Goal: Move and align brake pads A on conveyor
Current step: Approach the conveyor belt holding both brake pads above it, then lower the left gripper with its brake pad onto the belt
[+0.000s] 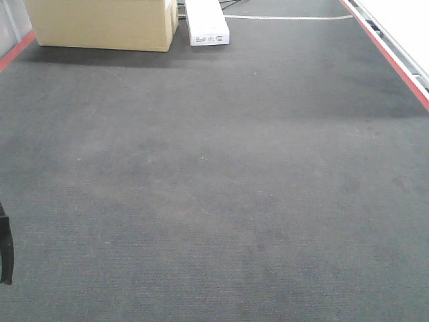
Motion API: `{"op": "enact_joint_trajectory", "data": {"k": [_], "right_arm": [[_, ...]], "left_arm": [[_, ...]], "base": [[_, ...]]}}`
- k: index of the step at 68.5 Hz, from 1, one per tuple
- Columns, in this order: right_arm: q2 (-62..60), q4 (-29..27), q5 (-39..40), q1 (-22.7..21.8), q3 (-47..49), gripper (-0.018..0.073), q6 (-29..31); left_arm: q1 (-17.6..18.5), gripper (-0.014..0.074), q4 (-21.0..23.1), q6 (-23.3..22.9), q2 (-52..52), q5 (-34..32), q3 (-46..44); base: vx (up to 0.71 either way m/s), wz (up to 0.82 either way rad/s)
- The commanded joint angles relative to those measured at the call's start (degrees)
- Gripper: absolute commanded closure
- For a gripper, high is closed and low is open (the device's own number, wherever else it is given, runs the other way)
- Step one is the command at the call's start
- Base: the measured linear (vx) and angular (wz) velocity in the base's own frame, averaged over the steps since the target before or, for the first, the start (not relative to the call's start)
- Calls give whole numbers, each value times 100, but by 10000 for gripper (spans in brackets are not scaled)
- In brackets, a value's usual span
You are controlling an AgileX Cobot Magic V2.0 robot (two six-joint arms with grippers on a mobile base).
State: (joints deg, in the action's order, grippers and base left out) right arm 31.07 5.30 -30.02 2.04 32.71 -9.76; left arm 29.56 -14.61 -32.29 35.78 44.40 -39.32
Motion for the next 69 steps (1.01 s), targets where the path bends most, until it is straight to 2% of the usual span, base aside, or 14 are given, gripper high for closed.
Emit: {"op": "enact_joint_trajectory", "data": {"k": [1,18,33,43,54,69], "right_arm": [[9,28,511,-25,174,526,34],[9,28,511,-25,174,526,34],[9,28,511,-25,174,526,34],[9,28,511,-25,174,526,34],[9,28,511,-25,174,526,34],[9,28,511,-25,174,526,34]], "left_arm": [[35,533,-91,-22,-11,-445,-163],[35,533,-91,-22,-11,-459,-162],[35,533,-85,-22,-11,-814,-162],[35,531,236,-22,183,-1277,-175],[35,528,282,-22,1074,-1338,-511],[15,523,-200,-22,2803,-987,-1395]], "base": [[0,0],[0,0],[0,0],[0,0],[0,0],[0,0]]}}
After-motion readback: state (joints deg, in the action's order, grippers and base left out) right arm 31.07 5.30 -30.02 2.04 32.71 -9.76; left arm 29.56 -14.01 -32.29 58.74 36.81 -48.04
